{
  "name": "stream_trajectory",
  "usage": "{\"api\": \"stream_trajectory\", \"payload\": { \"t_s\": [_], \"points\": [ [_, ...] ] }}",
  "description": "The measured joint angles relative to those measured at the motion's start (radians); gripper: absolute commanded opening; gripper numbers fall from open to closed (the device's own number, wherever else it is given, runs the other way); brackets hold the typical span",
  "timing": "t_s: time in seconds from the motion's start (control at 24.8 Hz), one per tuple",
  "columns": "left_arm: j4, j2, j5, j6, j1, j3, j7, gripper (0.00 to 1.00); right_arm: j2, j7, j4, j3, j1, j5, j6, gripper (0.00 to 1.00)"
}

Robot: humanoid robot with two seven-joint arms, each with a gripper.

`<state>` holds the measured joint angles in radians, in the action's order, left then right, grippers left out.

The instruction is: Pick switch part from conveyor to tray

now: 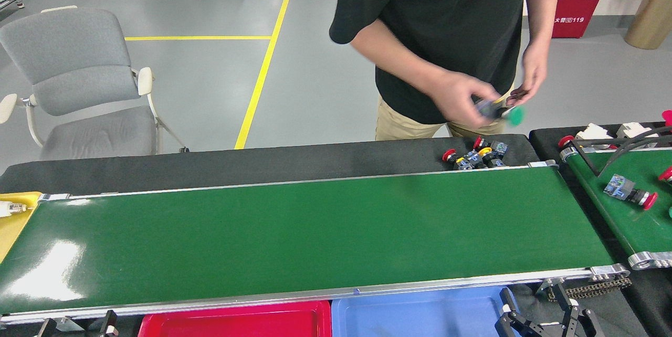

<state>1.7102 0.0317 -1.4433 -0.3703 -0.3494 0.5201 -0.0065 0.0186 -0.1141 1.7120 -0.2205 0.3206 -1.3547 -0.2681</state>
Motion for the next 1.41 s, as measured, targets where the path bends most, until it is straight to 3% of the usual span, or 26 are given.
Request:
{"api": "stream_trajectory", "payload": {
  "t_s": [0.56, 0.85, 1.41],
  "points": [
    [-0.022, 0.0, 0.001, 0.006, 0.008, 0.005, 0.003, 1.0, 0.034, 0.006, -0.014, -0.023, -0.031, 0.001, 0.008, 0.99],
    [-0.022, 0.0, 0.003, 0.006, 0.011, 0.008, 0.004, 1.0, 0.059, 0.081, -0.027, -0.062, -0.06, 0.074, 0.01, 0.99],
    [-0.022, 0.0, 0.004, 0.009, 0.011, 0.0, 0.004, 1.0, 0.078, 0.107, -0.082, -0.063, -0.106, 0.079, -0.011, 0.99]
  ]
}}
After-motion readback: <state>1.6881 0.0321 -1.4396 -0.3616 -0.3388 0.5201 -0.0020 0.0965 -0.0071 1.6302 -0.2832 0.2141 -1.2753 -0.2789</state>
